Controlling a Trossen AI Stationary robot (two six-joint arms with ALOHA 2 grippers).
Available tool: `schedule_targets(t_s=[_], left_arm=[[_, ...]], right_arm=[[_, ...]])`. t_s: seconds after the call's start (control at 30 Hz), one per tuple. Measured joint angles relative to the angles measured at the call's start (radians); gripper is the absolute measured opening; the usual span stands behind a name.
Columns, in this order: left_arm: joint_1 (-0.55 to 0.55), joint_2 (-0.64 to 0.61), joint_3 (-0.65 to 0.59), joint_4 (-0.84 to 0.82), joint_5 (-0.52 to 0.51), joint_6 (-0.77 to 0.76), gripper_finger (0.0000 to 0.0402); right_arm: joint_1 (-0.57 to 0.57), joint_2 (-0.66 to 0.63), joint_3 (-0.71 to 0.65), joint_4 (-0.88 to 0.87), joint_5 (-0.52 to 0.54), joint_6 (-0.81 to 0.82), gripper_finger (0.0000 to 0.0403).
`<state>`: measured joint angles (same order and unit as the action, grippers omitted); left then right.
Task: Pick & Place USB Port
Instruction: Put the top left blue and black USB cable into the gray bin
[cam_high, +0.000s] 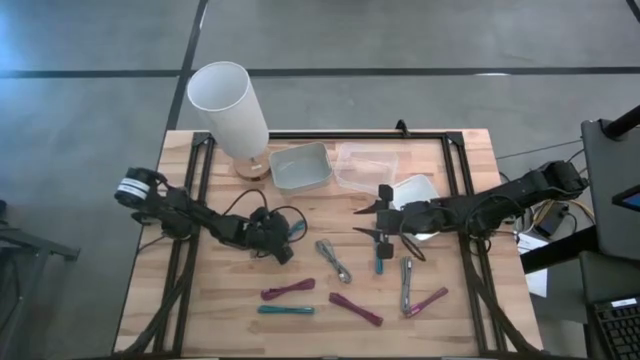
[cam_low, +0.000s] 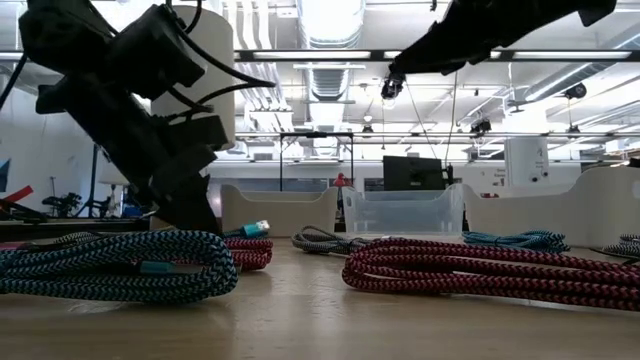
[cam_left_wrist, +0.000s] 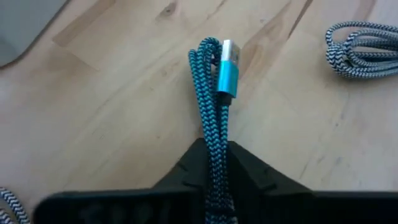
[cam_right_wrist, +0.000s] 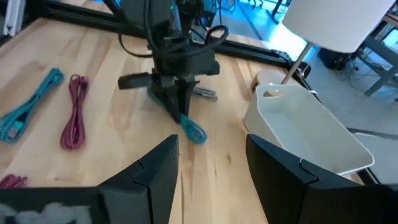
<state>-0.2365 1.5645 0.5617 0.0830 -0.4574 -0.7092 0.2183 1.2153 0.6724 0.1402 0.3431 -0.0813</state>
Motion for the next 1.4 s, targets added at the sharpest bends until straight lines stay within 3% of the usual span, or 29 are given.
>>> schedule_targets(t_s=[0.13, 0.5, 0.67, 0.97, 1.4], left_arm=[[0.009, -0.045, 0.035, -0.02, 0.007, 0.042, 0.001], [0.098, -0.091, 0.303, -0.291, -0.003, 0.347, 0.002], [0.18, -0.089, 0.38, -0.309, -0.012, 0.498, 0.0017], [0.346, -0.081, 0.4, -0.292, -0.014, 0.614, 0.0019], [0.484, 0.06, 0.415, -0.207, -0.012, 0.769, 0.002]], right_arm=[[-0.008, 0.005, -0.001, -0.015, 0.0, 0.01, 0.0185], [-0.014, 0.008, 0.0, -0.011, -0.003, 0.014, 0.0185], [-0.014, 0.008, 0.0, -0.01, -0.003, 0.011, 0.0185], [-0.014, 0.009, 0.001, -0.01, -0.003, 0.01, 0.0185], [-0.014, 0.009, 0.001, -0.01, -0.003, -0.009, 0.0185]])
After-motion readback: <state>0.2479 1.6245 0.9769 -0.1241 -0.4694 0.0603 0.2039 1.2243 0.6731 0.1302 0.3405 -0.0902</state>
